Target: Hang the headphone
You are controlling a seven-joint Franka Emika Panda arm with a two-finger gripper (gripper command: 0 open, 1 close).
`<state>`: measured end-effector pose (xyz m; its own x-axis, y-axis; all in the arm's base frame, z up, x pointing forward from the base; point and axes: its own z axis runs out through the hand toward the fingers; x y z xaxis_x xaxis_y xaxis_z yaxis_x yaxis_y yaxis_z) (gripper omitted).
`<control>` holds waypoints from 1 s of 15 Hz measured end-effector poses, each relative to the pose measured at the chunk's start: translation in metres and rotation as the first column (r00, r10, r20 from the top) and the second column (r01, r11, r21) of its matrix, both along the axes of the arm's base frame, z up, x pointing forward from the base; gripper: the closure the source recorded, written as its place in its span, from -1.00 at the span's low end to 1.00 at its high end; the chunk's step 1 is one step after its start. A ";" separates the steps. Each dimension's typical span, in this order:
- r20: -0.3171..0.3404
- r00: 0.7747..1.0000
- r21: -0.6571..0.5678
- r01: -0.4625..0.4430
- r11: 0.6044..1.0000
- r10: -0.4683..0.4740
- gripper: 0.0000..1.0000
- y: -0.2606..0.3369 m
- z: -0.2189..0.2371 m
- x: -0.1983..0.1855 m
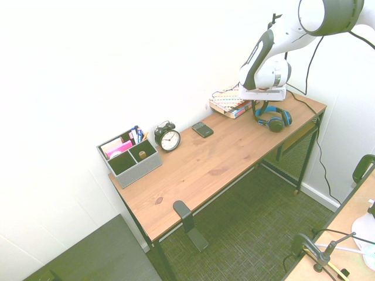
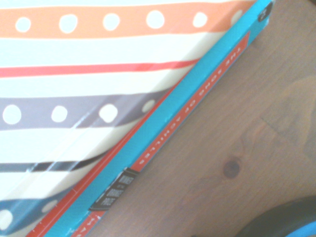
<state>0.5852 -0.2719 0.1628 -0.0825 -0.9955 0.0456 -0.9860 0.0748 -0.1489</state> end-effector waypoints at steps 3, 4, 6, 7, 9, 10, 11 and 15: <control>-0.002 1.000 0.001 -0.001 1.000 0.001 1.00 0.001 0.000 0.000; -0.002 1.000 0.000 -0.002 1.000 0.002 1.00 0.001 0.001 0.000; -0.006 1.000 0.003 -0.007 1.000 0.007 1.00 0.008 0.005 -0.005; -0.005 1.000 0.005 -0.011 1.000 0.011 1.00 0.014 0.013 -0.009; -0.003 1.000 0.015 -0.028 0.999 0.028 1.00 0.029 0.040 -0.021; -0.007 0.999 0.021 -0.047 0.999 0.047 1.00 0.039 0.058 -0.029; -0.005 0.998 0.026 -0.069 0.997 0.069 1.00 0.049 0.077 -0.035; 0.037 0.978 0.052 -0.205 0.977 0.203 1.00 0.119 0.165 -0.047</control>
<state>0.5383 -0.1529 0.3275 0.1220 -0.9925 -0.0096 -0.9764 -0.1183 -0.1807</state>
